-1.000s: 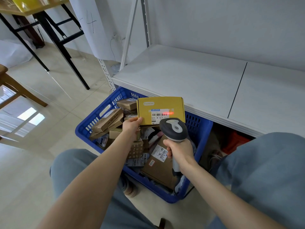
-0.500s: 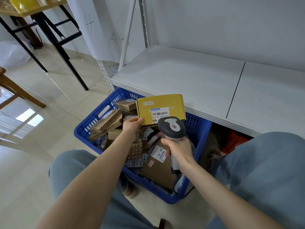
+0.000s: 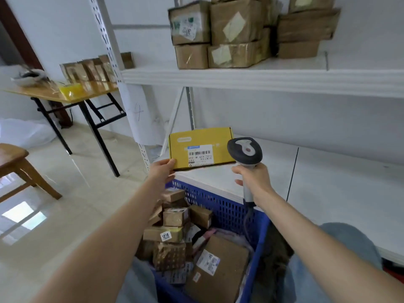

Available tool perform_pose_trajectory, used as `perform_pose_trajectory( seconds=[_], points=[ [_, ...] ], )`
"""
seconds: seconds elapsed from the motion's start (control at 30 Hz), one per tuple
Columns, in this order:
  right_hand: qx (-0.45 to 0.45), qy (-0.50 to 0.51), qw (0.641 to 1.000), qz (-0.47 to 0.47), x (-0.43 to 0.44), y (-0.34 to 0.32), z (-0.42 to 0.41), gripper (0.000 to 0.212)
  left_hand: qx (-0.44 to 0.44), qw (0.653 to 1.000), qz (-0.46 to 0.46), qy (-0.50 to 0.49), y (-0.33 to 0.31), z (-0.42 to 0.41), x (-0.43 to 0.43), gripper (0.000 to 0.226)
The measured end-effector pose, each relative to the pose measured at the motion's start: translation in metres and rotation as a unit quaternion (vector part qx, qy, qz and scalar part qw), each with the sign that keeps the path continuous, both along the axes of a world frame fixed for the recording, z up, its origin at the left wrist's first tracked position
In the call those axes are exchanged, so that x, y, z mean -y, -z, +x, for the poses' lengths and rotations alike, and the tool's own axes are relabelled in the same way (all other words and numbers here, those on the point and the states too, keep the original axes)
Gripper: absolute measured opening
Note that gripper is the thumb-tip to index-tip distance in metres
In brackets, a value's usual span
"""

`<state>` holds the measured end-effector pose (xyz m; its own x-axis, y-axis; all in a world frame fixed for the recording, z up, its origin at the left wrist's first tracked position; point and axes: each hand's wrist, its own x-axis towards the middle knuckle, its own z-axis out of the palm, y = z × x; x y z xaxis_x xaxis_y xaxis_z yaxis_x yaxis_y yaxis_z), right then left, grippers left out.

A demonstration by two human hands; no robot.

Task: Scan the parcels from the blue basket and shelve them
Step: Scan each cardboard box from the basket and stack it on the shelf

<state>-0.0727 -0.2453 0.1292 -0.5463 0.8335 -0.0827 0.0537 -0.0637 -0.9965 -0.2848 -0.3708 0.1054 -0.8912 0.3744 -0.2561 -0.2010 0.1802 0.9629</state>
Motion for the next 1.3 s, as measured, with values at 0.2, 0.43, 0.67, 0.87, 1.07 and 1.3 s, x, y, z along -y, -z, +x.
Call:
perform_pose_trajectory(
  seconds=[0.2, 0.43, 0.67, 0.87, 1.07, 1.3],
  points=[
    [-0.042, -0.001, 0.998, 0.049, -0.007, -0.069, 0.004, 0.01, -0.066, 0.996, 0.051, 0.007, -0.089, 0.002, 0.005, 0.036],
    [-0.124, 0.058, 0.988, 0.067, -0.027, -0.133, 0.024, 0.01, -0.113, 0.988, 0.097, 0.025, -0.183, 0.037, -0.024, 0.017],
    [-0.163, 0.111, 0.979, 0.053, -0.079, -0.182, 0.049, 0.02, -0.069, 0.984, 0.149, 0.075, -0.235, 0.096, -0.107, 0.016],
    [-0.173, 0.065, 0.983, 0.015, -0.112, -0.191, 0.061, 0.023, -0.039, 0.978, 0.156, 0.132, -0.233, 0.141, -0.161, 0.024],
    [-0.155, 0.084, 0.984, 0.013, -0.134, -0.198, 0.065, 0.033, -0.454, 0.879, -0.083, 0.12, -0.219, 0.123, -0.165, 0.025],
    [-0.176, 0.112, 0.978, 0.004, -0.14, -0.196, 0.067, 0.018, -0.662, 0.67, -0.219, 0.255, -0.226, 0.117, -0.194, 0.04]
  ],
)
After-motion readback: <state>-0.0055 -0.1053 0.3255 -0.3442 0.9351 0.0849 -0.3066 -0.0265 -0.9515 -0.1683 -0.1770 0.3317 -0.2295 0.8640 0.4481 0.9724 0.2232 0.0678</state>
